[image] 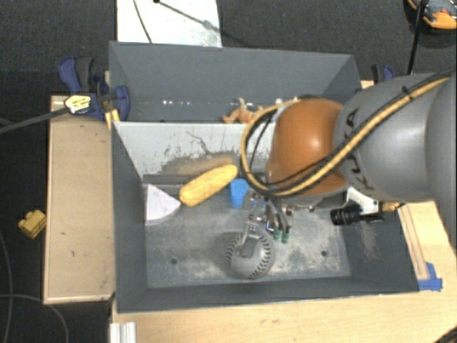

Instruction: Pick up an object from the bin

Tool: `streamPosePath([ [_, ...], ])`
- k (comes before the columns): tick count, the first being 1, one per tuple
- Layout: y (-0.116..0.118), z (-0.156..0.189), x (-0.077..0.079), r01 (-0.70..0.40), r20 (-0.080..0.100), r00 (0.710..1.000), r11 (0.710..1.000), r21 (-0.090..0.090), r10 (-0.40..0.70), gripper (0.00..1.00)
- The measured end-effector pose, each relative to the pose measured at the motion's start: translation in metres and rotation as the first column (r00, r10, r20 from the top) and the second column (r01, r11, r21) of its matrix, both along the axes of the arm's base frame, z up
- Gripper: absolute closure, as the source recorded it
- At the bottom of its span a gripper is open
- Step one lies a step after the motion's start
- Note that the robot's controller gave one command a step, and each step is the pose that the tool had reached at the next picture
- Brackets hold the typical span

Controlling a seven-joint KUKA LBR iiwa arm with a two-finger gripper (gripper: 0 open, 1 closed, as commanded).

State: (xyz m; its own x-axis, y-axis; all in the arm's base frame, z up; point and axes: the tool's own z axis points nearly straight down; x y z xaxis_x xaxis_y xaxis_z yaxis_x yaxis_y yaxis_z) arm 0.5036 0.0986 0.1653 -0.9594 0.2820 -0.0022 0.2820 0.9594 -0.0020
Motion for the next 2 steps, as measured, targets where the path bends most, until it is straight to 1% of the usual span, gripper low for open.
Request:
streamPosePath([
  [1,-0.0005,0.0099,-0.0045,-0.270,0.001,0.963,0.963,0.006,0.270,0.00],
  [2,-0.0028,0.0145,-0.0124,-0.227,0.000,0.974,0.974,0.000,0.227,0.00],
])
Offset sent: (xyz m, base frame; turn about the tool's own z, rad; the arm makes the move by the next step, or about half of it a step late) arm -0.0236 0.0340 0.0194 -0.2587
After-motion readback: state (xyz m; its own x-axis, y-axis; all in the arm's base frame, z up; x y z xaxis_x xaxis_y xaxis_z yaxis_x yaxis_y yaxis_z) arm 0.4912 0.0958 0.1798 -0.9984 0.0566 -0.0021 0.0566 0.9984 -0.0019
